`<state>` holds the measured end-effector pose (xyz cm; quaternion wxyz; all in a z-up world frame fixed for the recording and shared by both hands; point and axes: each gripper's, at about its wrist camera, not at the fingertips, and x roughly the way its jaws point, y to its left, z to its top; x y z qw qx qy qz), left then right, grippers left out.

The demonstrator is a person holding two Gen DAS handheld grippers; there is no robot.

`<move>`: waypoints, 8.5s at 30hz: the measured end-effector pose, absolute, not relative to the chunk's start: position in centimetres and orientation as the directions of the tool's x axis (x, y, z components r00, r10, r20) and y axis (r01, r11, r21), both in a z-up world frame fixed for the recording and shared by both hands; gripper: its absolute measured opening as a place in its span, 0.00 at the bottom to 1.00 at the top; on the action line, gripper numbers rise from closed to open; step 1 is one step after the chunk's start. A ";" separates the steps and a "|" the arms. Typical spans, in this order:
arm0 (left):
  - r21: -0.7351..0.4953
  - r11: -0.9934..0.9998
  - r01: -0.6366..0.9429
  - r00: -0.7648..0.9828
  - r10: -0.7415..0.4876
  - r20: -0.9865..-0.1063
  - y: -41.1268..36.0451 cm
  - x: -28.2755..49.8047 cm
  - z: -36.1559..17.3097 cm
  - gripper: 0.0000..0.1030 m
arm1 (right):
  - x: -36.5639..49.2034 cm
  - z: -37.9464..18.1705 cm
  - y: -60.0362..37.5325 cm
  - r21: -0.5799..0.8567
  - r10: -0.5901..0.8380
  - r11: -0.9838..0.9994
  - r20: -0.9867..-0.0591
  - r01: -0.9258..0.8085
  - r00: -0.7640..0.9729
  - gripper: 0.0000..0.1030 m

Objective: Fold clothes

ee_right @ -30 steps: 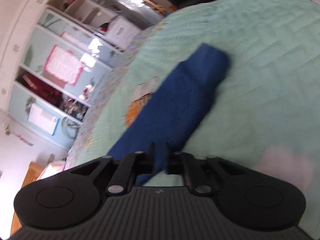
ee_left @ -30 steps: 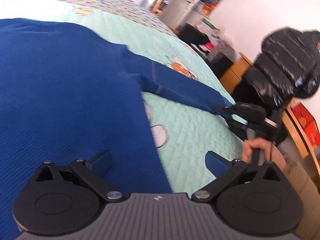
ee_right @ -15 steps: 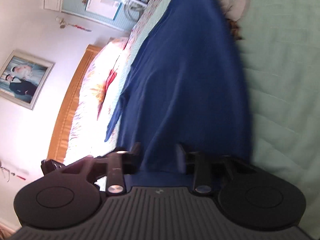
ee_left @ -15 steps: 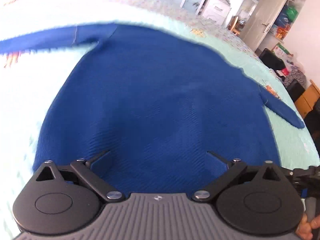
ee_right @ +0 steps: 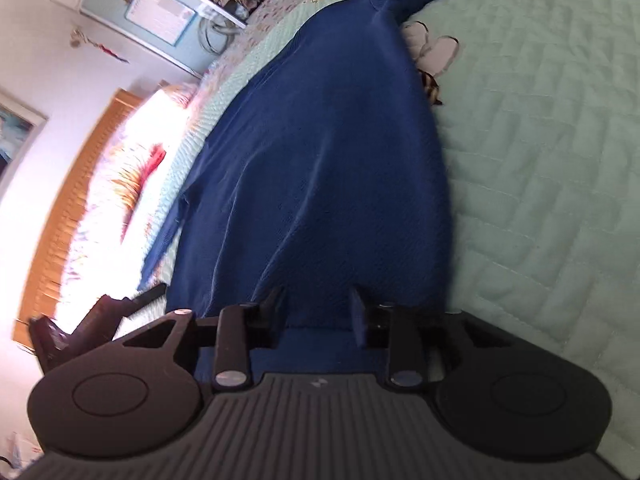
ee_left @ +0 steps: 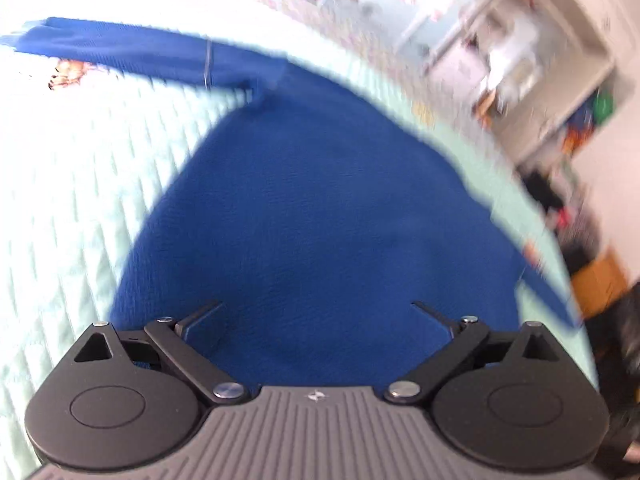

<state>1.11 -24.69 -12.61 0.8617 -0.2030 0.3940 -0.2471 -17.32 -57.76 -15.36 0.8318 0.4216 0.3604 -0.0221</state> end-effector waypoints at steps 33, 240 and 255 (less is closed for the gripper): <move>-0.682 0.711 0.171 0.619 -0.617 -0.487 -16.2 9.4 -13.5 1.00 | 10.1 3.5 -27.6 -0.314 0.049 0.925 -0.456 -0.212 0.889 0.82; -0.836 0.537 0.112 0.229 -0.833 -0.504 -15.4 9.5 -18.0 0.11 | 15.1 0.0 -44.4 0.610 0.286 0.791 -0.319 -0.035 0.904 0.19; -0.196 0.689 0.698 0.426 -0.619 -0.660 -28.2 2.3 -9.4 0.12 | 3.7 2.9 -59.0 0.634 -0.010 0.770 -0.110 0.078 0.994 0.19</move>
